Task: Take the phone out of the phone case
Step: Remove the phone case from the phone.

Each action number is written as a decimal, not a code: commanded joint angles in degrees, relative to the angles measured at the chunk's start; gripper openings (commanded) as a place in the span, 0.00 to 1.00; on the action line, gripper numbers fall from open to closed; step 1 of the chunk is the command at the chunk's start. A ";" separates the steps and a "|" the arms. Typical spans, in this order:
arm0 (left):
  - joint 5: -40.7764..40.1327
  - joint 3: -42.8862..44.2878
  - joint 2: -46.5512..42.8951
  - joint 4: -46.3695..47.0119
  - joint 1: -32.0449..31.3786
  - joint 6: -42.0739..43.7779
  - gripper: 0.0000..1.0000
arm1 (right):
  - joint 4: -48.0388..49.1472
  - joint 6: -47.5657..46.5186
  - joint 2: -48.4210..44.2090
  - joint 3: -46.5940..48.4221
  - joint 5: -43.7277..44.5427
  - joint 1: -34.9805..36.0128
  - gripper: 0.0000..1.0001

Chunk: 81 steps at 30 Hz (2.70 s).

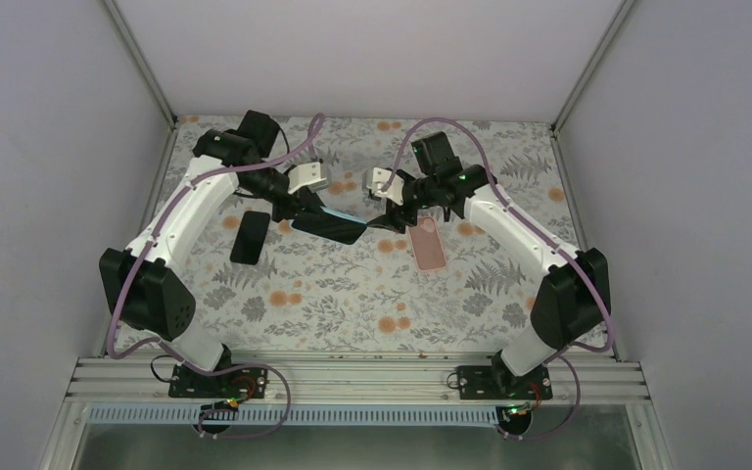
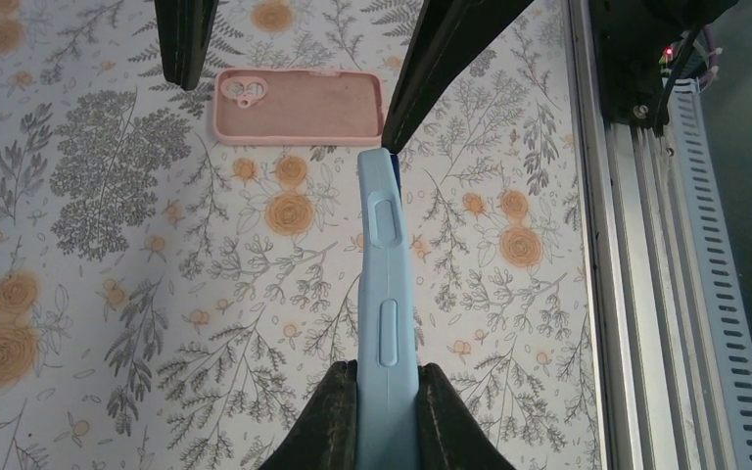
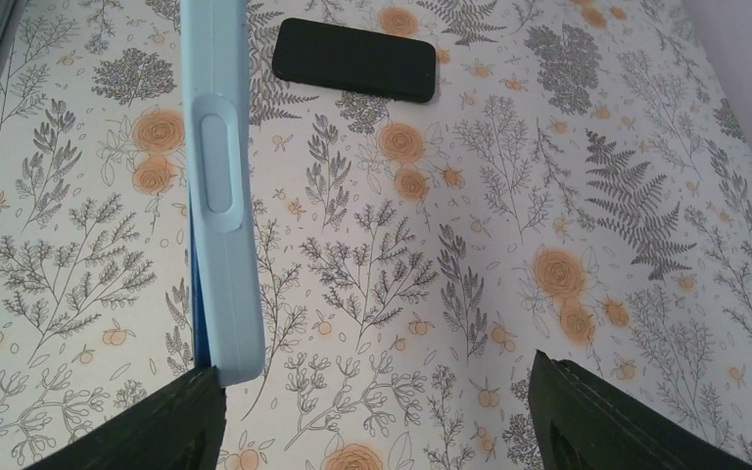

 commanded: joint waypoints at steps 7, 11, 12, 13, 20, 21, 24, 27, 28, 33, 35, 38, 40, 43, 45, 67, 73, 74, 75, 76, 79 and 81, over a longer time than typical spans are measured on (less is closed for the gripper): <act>3.73 0.25 -1.56 1.75 -0.31 -0.51 0.02 | 2.05 2.16 1.06 1.42 -1.26 0.02 0.79; 5.52 0.94 -1.24 1.30 -0.40 -0.41 0.02 | 4.28 3.39 1.32 0.69 0.32 0.53 0.78; 6.02 1.05 -1.17 1.17 -0.63 -0.35 0.02 | 5.47 3.91 1.41 0.43 1.09 0.63 0.78; 6.28 1.04 -1.23 1.05 -0.93 -0.38 0.02 | 6.44 4.25 1.48 0.24 1.74 0.64 0.78; 10.76 0.26 -0.93 0.29 -3.01 -0.10 0.02 | 12.37 6.95 4.80 1.56 7.79 1.12 0.78; 11.30 0.54 -0.69 -0.18 -3.14 0.18 0.02 | 12.64 7.29 5.53 2.36 7.91 1.12 0.77; 13.32 1.68 -0.32 -1.10 -3.21 0.78 0.02 | 13.18 8.14 6.59 3.76 8.63 1.35 0.77; 14.39 2.69 0.00 -1.08 -3.25 0.78 0.02 | 12.53 8.09 7.05 5.10 7.54 1.73 0.77; 14.42 2.79 0.05 -0.74 -3.21 0.54 0.02 | 11.35 7.87 7.31 5.69 6.45 2.07 0.77; 15.03 3.29 0.13 0.66 -3.25 -0.32 0.02 | 4.33 6.94 8.33 8.82 -1.53 5.73 0.78; 14.88 4.09 0.01 0.98 -3.25 -0.78 0.02 | -0.24 5.94 10.49 11.65 -4.79 7.49 0.78; 13.74 4.96 -0.90 2.34 -3.25 -2.28 0.02 | -3.35 5.20 12.51 12.87 -9.36 10.39 0.77; 12.44 4.58 -1.99 4.51 -3.17 -3.67 0.02 | -4.76 5.24 14.01 13.25 -11.74 11.70 0.76; 12.21 4.71 -2.72 5.17 -3.07 -4.23 0.02 | -5.21 5.90 16.23 13.07 -13.71 12.83 0.73; 11.78 5.09 -3.21 5.57 -2.88 -4.72 0.02 | -5.68 6.17 17.27 13.00 -15.94 12.69 0.70; -4.97 -6.54 -6.58 27.05 -2.59 -13.12 0.02 | -36.45 -10.08 24.35 27.58 -47.86 9.99 0.47; -7.89 -8.40 -7.87 30.93 -5.54 -15.42 0.02 | -36.44 -4.20 27.68 33.15 -48.39 11.30 0.50; -8.83 -8.57 -7.84 31.49 -5.83 -15.85 0.02 | -36.44 -3.54 28.26 34.05 -47.76 11.63 0.50; -9.07 -8.57 -7.85 31.91 -5.86 -16.04 0.02 | -36.42 -3.08 28.65 34.58 -47.49 11.95 0.50; -9.63 -8.40 -7.78 32.21 -5.88 -16.28 0.02 | -36.44 -2.76 28.88 34.86 -47.48 12.34 0.50; -11.51 -8.50 -7.84 34.09 -5.95 -16.92 0.02 | -36.48 -2.27 29.26 34.41 -47.83 13.42 0.51; -13.26 -8.97 -7.68 35.48 -6.02 -17.59 0.02 | -36.40 -2.23 29.13 34.01 -47.47 14.33 0.47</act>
